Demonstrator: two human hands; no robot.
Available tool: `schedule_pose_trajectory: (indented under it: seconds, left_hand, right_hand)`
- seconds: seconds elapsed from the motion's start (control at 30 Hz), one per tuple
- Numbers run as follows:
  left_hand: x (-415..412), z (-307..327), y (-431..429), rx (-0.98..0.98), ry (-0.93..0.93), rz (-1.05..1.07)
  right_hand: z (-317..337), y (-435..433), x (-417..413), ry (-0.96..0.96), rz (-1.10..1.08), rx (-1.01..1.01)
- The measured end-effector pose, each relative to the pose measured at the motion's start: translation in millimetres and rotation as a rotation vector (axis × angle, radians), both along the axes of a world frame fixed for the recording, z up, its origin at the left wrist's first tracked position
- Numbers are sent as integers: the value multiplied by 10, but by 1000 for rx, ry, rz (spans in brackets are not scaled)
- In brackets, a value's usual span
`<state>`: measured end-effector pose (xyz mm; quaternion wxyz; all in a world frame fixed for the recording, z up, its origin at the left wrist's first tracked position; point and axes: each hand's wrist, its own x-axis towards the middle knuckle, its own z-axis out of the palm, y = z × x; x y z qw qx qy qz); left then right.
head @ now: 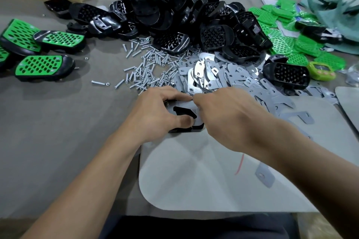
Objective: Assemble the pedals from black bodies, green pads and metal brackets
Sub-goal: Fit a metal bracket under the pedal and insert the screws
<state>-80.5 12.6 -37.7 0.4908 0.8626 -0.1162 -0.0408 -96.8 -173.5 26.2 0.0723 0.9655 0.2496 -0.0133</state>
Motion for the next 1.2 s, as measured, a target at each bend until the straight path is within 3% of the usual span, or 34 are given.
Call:
schedule_pose_trajectory:
  seconds: [0.17, 0.3, 0.5, 0.63, 0.8, 0.93, 1.07, 1.13, 1.2]
  left_hand:
    - [-4, -15, -10, 6, -3, -1]
    - [-13, -17, -9, -4, -1, 10]
    - [-6, -21, -13, 11, -20, 13]
    - [-17, -9, -13, 11, -18, 10]
    - [-17, -2, -17, 6, -7, 16]
    - [-15, 6, -10, 9, -7, 12]
    - [-7, -15, -16, 9, -9, 15]
    - [-10, -18, -18, 4, -10, 18]
    - [-10, -17, -15, -2, -2, 15]
  right_hand:
    - [-57, 28, 14, -106, 24, -106]
    - [-22, -87, -18, 35, -77, 238]
    - [-101, 40, -76, -138, 24, -140]
    - [-64, -16, -59, -98, -51, 55]
    - [-87, 45, -76, -104, 24, -90]
    - [-38, -50, -66, -39, -66, 177]
    - [-85, -21, -119, -101, -22, -15]
    - [-77, -89, -95, -124, -68, 168]
    - [-75, -158, -67, -19, -137, 400]
